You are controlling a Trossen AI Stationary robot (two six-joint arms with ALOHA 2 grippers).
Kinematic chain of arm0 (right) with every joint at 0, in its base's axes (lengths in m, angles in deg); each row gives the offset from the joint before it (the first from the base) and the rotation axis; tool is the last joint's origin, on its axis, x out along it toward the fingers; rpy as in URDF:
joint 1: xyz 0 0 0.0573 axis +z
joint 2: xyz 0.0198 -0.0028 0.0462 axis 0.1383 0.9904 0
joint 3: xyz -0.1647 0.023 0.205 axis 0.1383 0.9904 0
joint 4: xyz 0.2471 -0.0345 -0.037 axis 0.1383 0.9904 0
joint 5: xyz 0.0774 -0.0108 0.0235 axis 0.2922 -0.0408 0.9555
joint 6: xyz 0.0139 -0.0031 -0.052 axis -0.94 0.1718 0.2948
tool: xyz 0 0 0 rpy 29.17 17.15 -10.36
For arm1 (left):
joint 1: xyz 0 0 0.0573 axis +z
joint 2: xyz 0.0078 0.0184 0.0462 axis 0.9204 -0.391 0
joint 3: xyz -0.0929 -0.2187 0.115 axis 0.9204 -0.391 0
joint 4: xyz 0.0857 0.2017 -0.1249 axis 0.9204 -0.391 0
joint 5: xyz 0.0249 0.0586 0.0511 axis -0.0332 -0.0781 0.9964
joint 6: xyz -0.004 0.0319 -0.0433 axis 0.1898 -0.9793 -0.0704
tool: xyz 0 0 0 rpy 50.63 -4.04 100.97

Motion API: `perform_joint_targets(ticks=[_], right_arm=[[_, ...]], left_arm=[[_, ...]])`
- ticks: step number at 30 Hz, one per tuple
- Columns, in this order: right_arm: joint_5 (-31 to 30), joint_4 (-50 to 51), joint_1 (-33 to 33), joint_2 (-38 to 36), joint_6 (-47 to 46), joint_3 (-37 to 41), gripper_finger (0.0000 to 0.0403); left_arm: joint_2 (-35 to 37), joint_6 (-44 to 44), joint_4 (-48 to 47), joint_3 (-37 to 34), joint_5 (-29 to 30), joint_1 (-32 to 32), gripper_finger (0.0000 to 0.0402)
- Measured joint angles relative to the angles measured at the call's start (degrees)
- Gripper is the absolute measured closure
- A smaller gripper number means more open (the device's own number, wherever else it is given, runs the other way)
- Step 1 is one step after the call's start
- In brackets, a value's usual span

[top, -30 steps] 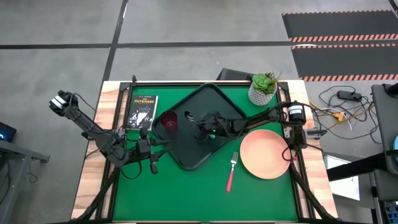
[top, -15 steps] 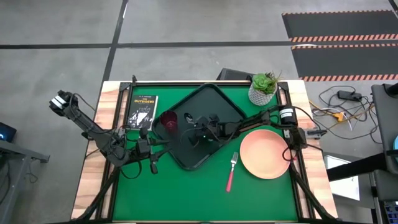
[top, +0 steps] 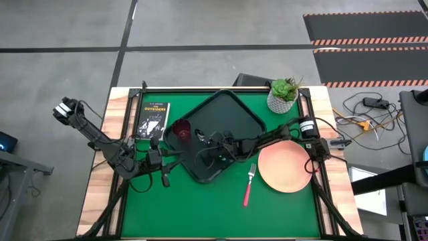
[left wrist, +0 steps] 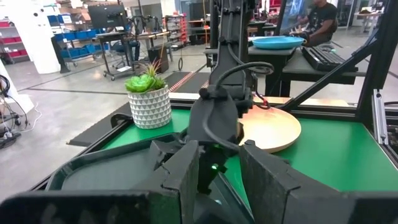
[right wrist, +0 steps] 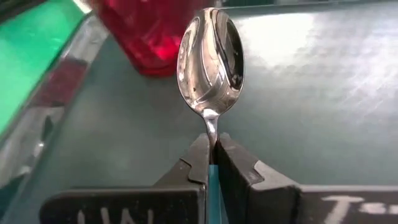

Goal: Pick and place plate/cup/fork/spoon on tray
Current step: Put the blue spoon on the black serving tray to the bottom right of the red glass

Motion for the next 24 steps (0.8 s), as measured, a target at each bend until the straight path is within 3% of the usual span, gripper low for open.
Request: perform_joint_targets(ticks=[8, 24], right_arm=[[-2.77, -0.74, 0.72, 1.12, -3.06, -0.3, 0.039], [-2.62, -2.34, 0.87, 3.39, -1.07, -0.33, 0.039]], left_arm=[[0.0, -0.07, -0.01, 0.0, 0.0, 0.0, 0.0302], [0.02, 0.04, 0.05, -0.02, 0.0, 0.0, 0.0302]])
